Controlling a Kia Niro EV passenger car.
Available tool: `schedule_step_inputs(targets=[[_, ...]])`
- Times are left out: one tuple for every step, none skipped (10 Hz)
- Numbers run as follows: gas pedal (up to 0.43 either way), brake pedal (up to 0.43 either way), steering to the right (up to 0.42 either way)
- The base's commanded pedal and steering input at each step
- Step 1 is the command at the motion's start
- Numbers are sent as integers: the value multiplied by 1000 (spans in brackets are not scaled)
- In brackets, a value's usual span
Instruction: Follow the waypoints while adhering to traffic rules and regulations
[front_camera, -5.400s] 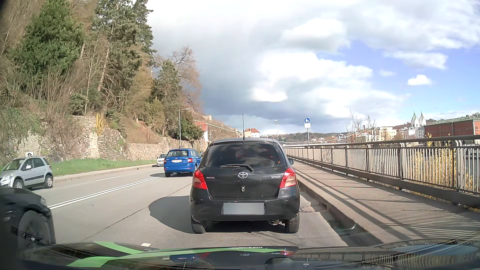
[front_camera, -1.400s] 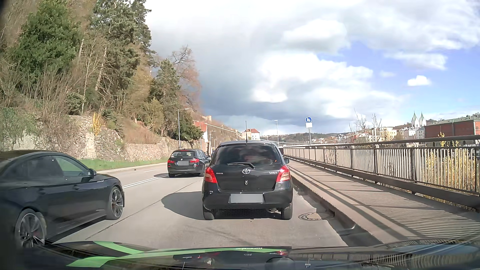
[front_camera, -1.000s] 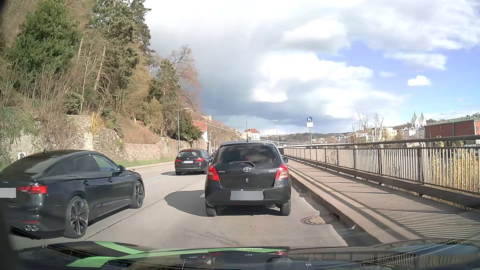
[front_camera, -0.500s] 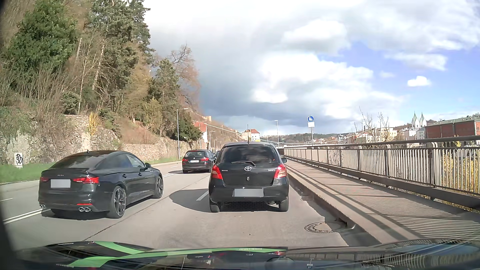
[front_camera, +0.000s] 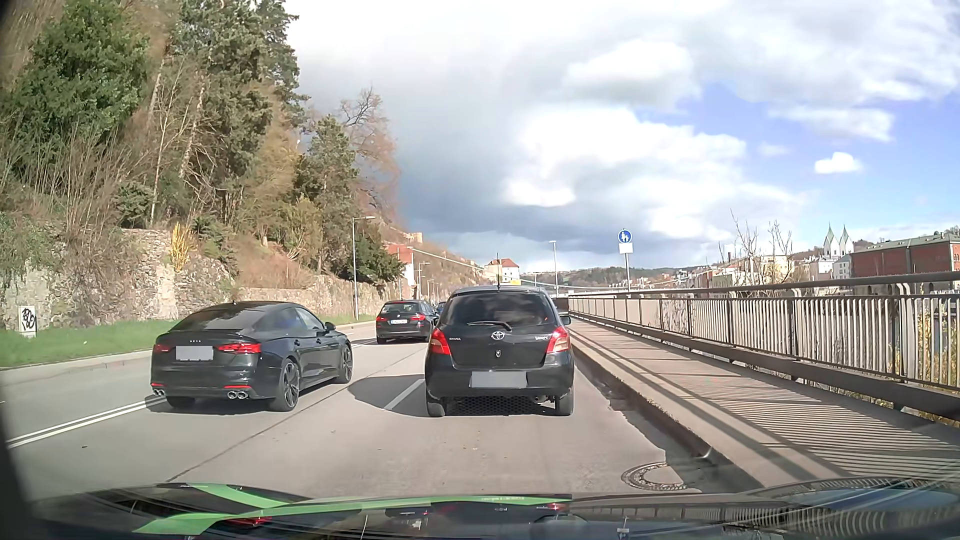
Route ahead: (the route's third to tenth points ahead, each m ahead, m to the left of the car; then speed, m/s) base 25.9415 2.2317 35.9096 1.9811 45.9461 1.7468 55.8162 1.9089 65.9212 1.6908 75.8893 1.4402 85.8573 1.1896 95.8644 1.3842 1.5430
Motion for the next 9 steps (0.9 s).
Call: schedule_step_inputs(targets=[[59,0,-3],[67,0,-3],[67,0,-3],[67,0,-3],[87,0,-3],[87,0,-3],[98,0,-3],[98,0,-3],[98,0,-3]])
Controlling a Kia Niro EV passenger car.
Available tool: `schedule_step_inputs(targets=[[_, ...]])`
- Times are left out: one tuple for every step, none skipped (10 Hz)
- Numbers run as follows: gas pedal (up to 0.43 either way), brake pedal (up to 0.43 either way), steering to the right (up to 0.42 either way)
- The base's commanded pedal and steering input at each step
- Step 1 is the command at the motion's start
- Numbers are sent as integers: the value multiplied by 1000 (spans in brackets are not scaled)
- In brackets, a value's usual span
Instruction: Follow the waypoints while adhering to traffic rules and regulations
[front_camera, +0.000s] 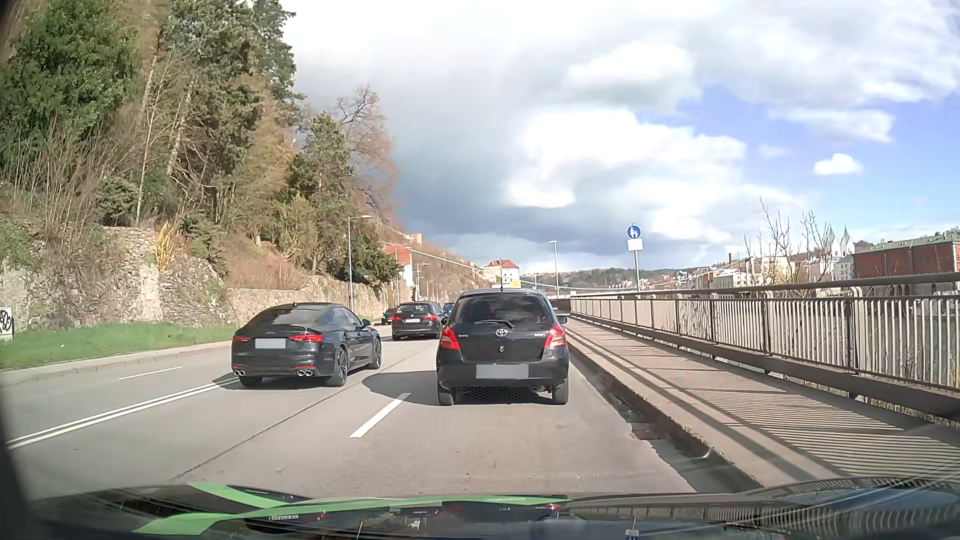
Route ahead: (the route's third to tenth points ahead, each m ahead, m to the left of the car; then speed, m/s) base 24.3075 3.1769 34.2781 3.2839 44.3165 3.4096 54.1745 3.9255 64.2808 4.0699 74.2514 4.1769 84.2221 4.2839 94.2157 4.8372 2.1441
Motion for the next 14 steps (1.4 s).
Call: schedule_step_inputs(targets=[[98,0,-3],[98,0,-3],[98,0,-3],[98,0,-3],[98,0,-3],[98,0,-3],[98,0,-3],[98,0,-3],[98,0,-3],[98,0,-3],[87,0,-3],[79,0,-3],[67,0,-3],[59,0,-3]])
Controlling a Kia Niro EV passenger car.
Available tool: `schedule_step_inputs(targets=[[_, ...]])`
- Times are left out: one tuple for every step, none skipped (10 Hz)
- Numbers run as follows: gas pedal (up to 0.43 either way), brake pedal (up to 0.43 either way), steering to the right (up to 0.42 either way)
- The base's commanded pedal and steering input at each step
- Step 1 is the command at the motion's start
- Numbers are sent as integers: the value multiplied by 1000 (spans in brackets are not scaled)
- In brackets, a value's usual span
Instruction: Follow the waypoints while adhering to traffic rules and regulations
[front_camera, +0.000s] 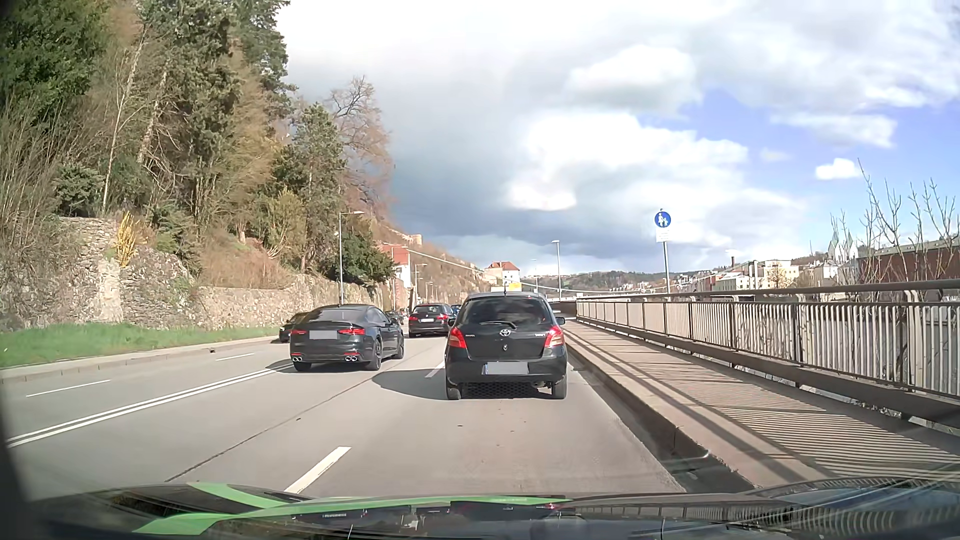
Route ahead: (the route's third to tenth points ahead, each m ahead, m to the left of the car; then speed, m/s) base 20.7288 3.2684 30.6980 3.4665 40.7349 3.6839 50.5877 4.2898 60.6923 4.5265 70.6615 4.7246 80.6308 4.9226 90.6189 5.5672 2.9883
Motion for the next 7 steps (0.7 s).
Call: schedule_step_inputs(targets=[[0,0,-3],[0,0,-3],[0,0,-3],[0,0,-3],[0,0,-2],[0,0,0],[0,0,0]])
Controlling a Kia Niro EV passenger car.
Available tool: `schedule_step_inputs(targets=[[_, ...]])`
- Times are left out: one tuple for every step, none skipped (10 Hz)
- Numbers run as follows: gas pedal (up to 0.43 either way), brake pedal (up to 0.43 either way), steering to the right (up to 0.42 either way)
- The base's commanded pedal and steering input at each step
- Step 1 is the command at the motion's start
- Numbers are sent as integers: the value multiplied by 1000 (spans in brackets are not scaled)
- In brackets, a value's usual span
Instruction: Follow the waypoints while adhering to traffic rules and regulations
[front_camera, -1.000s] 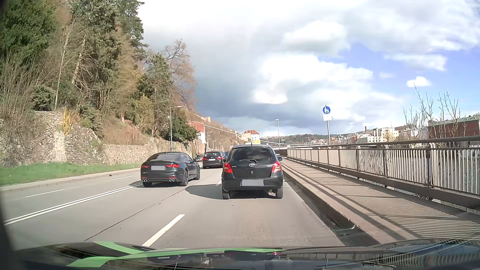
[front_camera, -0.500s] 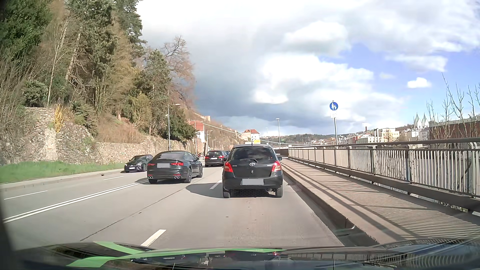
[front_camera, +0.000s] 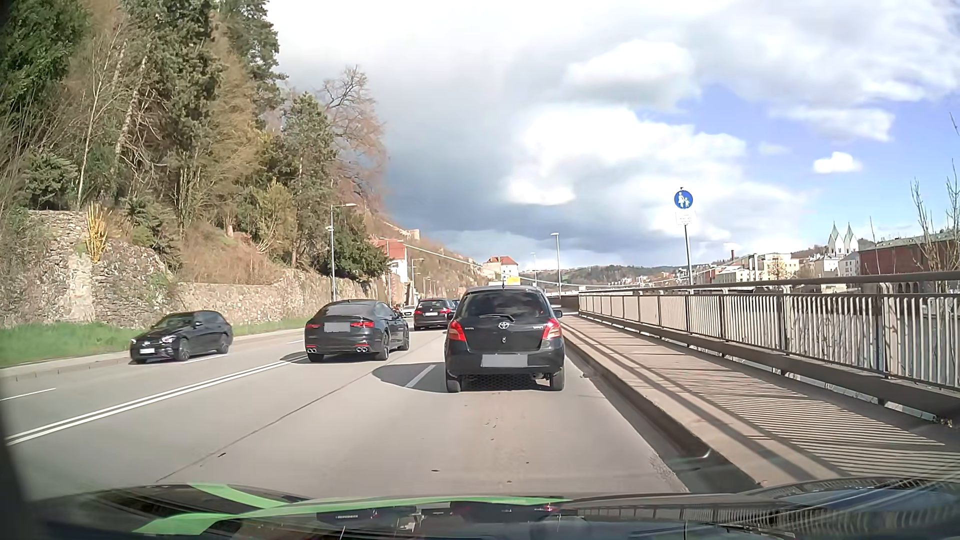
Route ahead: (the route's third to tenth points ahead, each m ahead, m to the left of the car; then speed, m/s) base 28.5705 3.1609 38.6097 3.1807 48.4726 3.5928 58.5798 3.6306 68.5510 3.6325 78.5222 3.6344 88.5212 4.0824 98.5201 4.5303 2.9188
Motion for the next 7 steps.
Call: schedule_step_inputs(targets=[[0,0,1],[0,0,0],[0,0,0],[0,0,0],[0,0,0],[0,0,0],[0,0,0]])
